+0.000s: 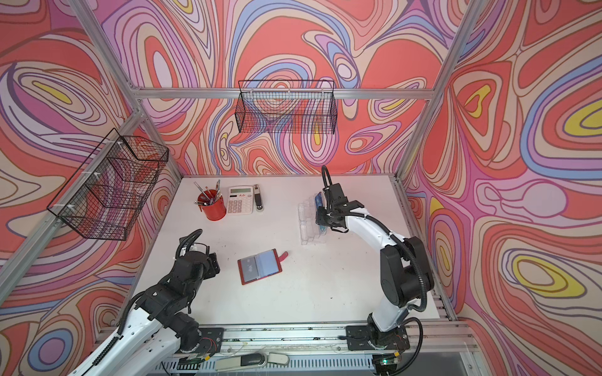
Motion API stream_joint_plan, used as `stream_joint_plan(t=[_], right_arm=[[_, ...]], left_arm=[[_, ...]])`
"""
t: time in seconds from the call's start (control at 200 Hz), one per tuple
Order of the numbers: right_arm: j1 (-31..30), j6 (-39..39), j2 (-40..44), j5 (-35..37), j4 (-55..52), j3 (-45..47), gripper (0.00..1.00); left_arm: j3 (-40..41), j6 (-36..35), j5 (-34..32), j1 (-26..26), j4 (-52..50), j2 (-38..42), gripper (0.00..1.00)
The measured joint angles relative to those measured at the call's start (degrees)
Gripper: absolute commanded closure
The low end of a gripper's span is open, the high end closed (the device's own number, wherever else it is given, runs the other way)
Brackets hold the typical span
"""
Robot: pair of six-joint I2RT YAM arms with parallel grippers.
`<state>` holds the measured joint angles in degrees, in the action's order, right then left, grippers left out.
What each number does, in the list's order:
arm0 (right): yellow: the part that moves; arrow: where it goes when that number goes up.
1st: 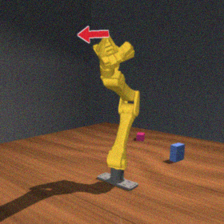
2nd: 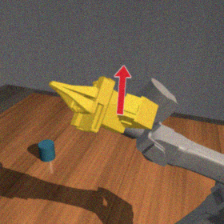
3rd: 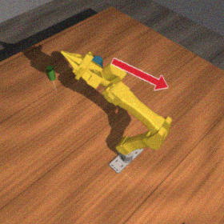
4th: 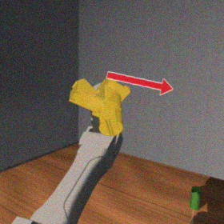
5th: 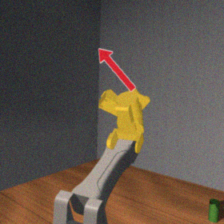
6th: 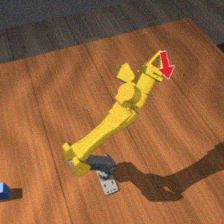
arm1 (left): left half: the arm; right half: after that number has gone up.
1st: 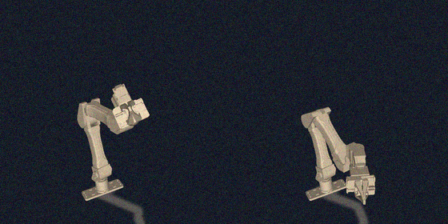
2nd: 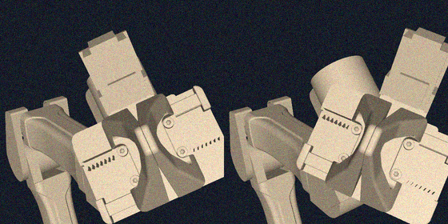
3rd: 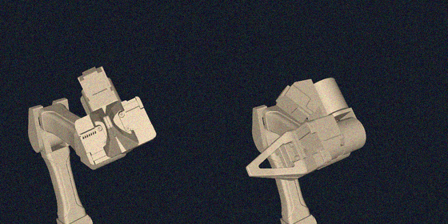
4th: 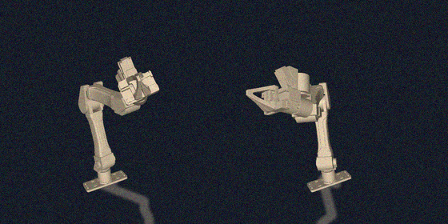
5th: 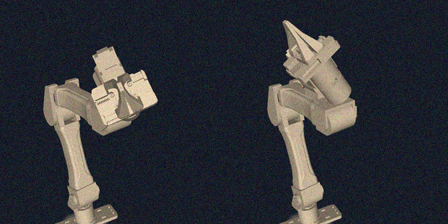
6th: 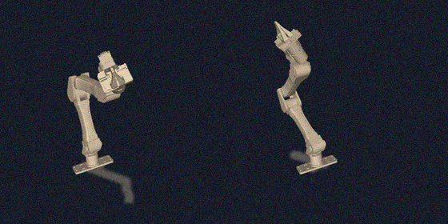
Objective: Insert credit cards into a card holder
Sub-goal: Pick up the credit card from the storage box.
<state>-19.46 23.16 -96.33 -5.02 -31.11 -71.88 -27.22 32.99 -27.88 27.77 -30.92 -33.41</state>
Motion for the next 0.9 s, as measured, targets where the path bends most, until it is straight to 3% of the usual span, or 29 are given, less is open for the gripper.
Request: stream_joint_plan(t=[0.901], right_arm=[[0.00, -0.13, -1.46, -1.77, 1.07, 0.33, 0.69]], left_arm=[[0.00, 0.00, 0.00, 0.00, 0.33, -0.02, 0.22]])
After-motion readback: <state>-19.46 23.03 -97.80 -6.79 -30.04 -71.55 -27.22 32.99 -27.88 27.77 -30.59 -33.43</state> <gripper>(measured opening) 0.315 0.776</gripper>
